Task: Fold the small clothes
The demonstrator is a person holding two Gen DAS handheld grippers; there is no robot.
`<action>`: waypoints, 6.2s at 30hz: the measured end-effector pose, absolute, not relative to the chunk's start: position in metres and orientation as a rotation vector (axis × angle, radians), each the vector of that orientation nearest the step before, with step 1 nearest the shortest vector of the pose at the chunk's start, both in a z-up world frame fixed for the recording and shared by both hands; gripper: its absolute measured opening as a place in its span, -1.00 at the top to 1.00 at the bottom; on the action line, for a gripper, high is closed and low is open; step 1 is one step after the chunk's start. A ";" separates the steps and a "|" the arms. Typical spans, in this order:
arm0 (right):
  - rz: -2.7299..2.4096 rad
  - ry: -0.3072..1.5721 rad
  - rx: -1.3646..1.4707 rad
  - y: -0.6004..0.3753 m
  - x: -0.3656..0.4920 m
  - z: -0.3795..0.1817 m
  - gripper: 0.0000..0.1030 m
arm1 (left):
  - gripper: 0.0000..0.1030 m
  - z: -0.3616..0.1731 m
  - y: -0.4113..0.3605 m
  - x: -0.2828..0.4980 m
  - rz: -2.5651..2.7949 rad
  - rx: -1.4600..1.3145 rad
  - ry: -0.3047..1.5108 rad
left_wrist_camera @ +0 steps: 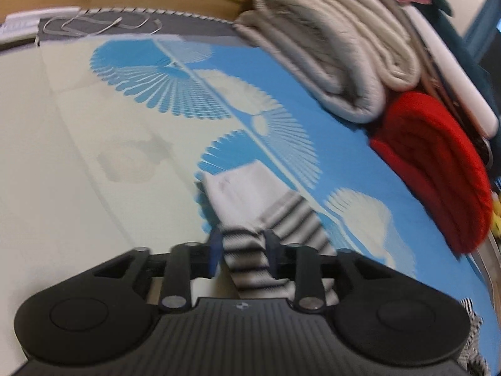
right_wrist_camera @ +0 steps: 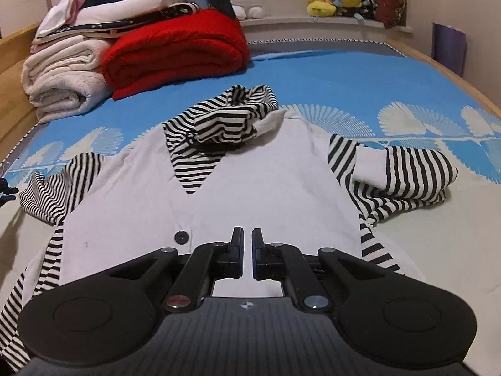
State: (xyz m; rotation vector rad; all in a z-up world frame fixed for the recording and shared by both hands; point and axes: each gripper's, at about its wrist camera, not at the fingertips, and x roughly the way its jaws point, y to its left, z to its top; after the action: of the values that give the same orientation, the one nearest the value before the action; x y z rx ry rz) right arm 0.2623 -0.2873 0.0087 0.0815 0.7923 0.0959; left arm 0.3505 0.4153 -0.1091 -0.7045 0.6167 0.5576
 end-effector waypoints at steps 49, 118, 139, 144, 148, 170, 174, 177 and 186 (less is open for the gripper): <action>-0.096 0.843 0.281 -0.378 0.235 0.031 0.90 | 0.51 0.030 -0.129 0.362 -0.423 -0.254 0.795; -0.233 0.711 -0.064 -0.424 0.396 -0.038 0.90 | 0.51 -0.005 0.027 0.378 -0.037 -0.046 0.918; -0.463 0.152 0.608 -0.514 0.327 0.084 0.90 | 0.51 0.011 0.063 0.363 -0.007 -0.089 0.898; 0.022 0.219 0.384 -0.377 0.361 0.093 0.89 | 0.51 0.015 0.075 0.360 0.016 -0.111 0.892; 0.477 0.440 0.143 -0.236 0.365 0.055 0.85 | 0.51 0.016 0.087 0.362 0.039 -0.141 0.892; -0.111 1.131 0.034 -0.377 0.403 -0.080 0.25 | 0.47 -0.055 0.072 0.405 -0.107 -0.459 1.140; 0.116 1.082 0.037 -0.382 0.398 -0.068 0.17 | 0.39 -0.080 0.065 0.416 -0.061 -0.433 1.179; 0.256 1.092 -0.160 -0.366 0.383 -0.073 -0.08 | 0.36 -0.097 0.063 0.424 -0.054 -0.442 1.209; 0.193 1.082 -0.461 -0.349 0.388 -0.104 0.81 | 0.95 -0.075 0.035 0.434 -0.075 -0.271 1.049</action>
State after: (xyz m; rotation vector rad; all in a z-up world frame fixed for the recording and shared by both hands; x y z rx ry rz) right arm 0.3878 -0.3492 -0.1045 -0.4609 1.0822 0.1935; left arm 0.4337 0.0351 -0.0748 -0.2710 1.0490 -0.0746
